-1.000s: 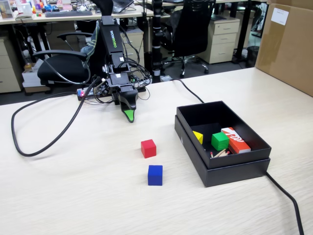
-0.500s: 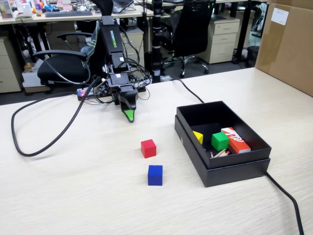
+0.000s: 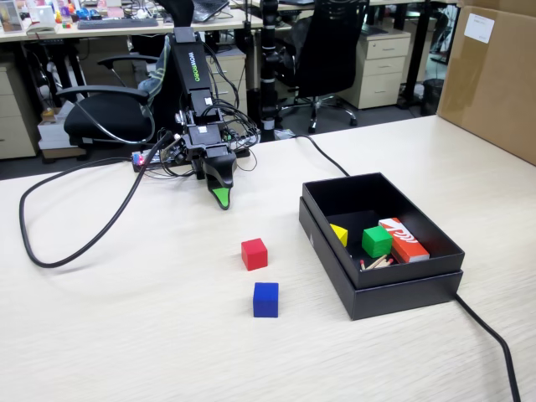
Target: Put the red cube on top of the blue cube
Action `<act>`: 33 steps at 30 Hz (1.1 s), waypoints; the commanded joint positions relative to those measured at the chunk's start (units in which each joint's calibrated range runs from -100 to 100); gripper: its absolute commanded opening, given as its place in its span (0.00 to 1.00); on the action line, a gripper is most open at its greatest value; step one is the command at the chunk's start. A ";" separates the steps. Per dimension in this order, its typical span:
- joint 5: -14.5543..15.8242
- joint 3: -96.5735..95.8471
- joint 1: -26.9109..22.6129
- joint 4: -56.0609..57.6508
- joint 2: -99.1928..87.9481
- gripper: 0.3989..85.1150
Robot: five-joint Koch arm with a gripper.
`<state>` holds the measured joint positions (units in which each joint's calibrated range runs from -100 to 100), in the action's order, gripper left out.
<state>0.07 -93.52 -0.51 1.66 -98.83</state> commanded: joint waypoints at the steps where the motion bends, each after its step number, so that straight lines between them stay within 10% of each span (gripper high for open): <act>1: -0.10 -1.49 0.00 1.23 0.10 0.57; 26: -0.10 -0.32 0.44 1.32 0.21 0.56; 33: 0.54 14.01 0.73 16.61 2.16 0.56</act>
<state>0.02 -85.03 0.12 12.50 -98.32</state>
